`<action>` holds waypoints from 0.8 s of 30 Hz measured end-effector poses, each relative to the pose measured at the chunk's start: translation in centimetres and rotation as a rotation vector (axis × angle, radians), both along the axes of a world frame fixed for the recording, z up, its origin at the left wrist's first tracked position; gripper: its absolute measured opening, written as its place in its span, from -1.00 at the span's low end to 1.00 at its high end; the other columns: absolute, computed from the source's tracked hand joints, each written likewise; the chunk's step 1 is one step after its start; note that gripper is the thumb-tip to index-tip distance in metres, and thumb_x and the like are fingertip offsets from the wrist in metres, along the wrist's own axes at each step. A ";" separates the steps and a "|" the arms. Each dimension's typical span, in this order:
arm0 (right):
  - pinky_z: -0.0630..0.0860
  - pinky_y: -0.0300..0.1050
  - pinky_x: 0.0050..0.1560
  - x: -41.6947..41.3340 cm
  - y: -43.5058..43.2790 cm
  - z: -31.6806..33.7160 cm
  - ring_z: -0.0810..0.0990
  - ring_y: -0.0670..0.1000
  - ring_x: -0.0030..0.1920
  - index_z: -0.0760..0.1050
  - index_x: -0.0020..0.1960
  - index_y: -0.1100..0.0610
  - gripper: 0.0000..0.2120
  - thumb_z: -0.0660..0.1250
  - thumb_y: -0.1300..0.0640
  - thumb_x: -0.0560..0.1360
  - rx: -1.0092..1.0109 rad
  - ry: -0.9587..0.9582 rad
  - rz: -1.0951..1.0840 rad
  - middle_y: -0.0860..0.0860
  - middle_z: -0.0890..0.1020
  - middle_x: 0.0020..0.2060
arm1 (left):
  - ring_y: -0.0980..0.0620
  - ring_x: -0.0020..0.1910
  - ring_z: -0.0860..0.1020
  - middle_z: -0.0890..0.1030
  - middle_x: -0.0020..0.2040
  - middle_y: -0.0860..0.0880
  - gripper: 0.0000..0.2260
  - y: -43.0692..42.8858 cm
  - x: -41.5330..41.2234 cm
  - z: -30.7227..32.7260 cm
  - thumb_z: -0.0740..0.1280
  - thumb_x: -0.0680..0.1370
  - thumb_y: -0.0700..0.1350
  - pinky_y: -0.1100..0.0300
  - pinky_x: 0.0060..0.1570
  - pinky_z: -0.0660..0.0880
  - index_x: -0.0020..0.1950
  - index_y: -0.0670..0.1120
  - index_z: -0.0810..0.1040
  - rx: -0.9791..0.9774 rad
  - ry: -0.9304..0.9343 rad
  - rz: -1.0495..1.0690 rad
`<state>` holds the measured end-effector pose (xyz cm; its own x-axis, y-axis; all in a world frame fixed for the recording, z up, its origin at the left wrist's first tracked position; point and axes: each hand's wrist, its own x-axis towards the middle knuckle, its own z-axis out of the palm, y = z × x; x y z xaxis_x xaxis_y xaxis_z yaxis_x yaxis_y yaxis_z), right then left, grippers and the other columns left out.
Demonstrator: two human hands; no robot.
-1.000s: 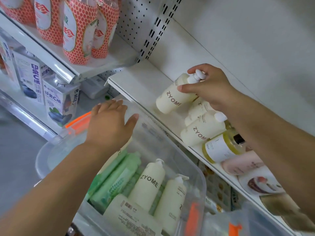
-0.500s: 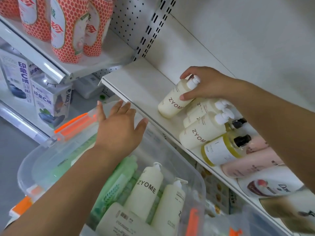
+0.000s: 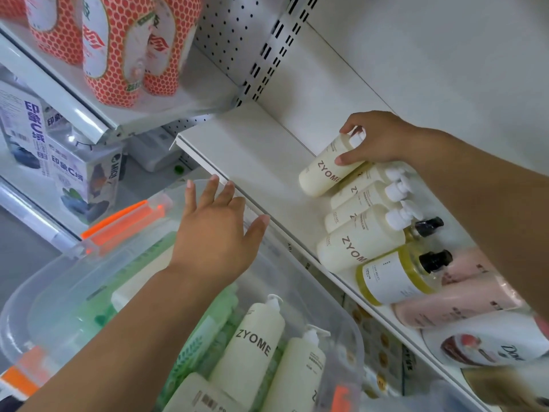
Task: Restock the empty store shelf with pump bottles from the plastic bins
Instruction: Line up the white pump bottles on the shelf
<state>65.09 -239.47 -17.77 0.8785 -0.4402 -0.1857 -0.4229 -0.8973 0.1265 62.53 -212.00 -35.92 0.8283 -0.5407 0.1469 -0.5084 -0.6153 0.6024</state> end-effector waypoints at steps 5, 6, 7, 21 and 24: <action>0.38 -0.11 0.08 -0.2 -0.5 0.0 0.49 0.03 0.17 0.47 0.36 -0.01 -0.39 0.61 -0.02 0.39 -0.052 0.047 0.059 -0.01 0.54 0.23 | -0.06 0.60 -0.03 0.24 0.57 -0.07 -0.40 -0.1 -0.1 -0.1 -0.05 0.61 0.28 -0.07 0.49 -0.33 0.34 -0.07 0.51 -0.009 0.001 0.004; 0.39 -0.11 0.09 -0.3 -0.6 0.1 0.50 0.04 0.19 0.47 0.37 0.00 -0.39 0.61 -0.03 0.38 -0.064 0.050 0.055 -0.01 0.54 0.23 | -0.06 0.60 -0.03 0.24 0.57 -0.07 -0.43 -0.2 -0.1 -0.1 -0.03 0.62 0.27 -0.06 0.49 -0.34 0.35 -0.07 0.51 -0.011 0.005 0.004; 0.41 -0.10 0.12 -0.4 -0.8 0.2 0.50 0.05 0.20 0.48 0.37 0.00 -0.38 0.61 -0.04 0.38 -0.074 0.052 0.048 0.00 0.53 0.23 | -0.06 0.60 -0.03 0.24 0.57 -0.06 -0.44 -0.3 -0.2 -0.1 -0.01 0.62 0.27 -0.06 0.48 -0.35 0.35 -0.07 0.51 -0.014 0.005 0.004; 0.33 -0.07 0.33 -1.8 -0.7 -0.3 0.41 0.13 0.41 0.33 0.54 0.08 -0.25 0.54 -0.06 0.45 -0.161 0.039 0.030 0.08 0.46 0.40 | -0.07 0.59 0.01 0.28 0.55 -0.07 -0.48 -0.1 -0.1 -0.8 0.04 0.63 0.21 -0.09 0.54 -0.23 0.35 -0.11 0.51 -0.042 -0.026 -0.001; 0.27 -0.05 0.45 -2.2 1.6 0.7 0.35 0.13 0.48 0.25 0.59 0.13 -0.24 0.50 -0.03 0.50 -0.168 -0.090 0.041 0.10 0.39 0.50 | -0.06 0.58 0.08 0.30 0.54 -0.10 -0.49 -0.1 0.0 -0.6 0.08 0.63 0.19 -0.09 0.54 -0.13 0.34 -0.13 0.51 -0.058 -0.022 0.022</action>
<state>62.86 -237.89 -17.11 0.9059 -0.4222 -0.0323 -0.4031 -0.8833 0.2395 62.49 -212.15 -36.49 0.8361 -0.5125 0.1956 -0.5085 -0.5906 0.6266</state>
